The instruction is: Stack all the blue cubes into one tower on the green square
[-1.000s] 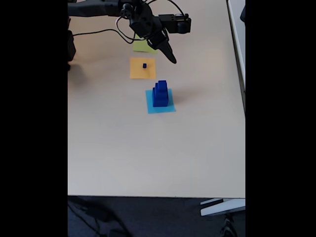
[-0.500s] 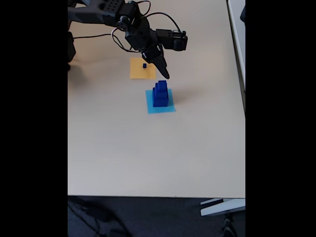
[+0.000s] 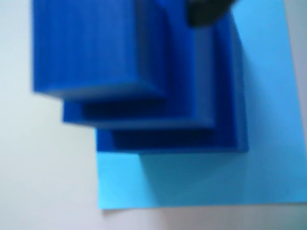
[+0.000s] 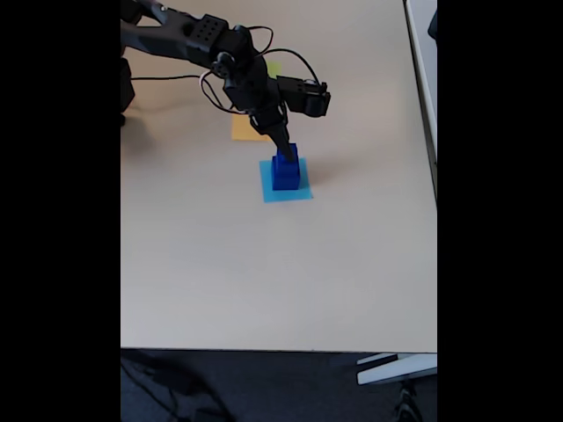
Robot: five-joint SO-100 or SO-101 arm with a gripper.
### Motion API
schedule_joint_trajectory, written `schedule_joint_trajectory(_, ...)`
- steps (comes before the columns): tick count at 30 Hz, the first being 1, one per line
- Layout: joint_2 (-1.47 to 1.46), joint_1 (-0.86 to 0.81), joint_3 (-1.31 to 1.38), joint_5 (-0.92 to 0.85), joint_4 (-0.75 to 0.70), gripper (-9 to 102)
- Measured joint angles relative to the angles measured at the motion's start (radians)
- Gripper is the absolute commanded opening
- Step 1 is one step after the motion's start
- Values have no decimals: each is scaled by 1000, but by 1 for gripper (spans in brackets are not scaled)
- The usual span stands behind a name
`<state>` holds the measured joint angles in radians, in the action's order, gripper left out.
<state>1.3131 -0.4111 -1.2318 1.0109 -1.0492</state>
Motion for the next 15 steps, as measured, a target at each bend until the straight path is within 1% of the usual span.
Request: schedule_joint_trajectory(15,-31,2,0,-8,0,23)
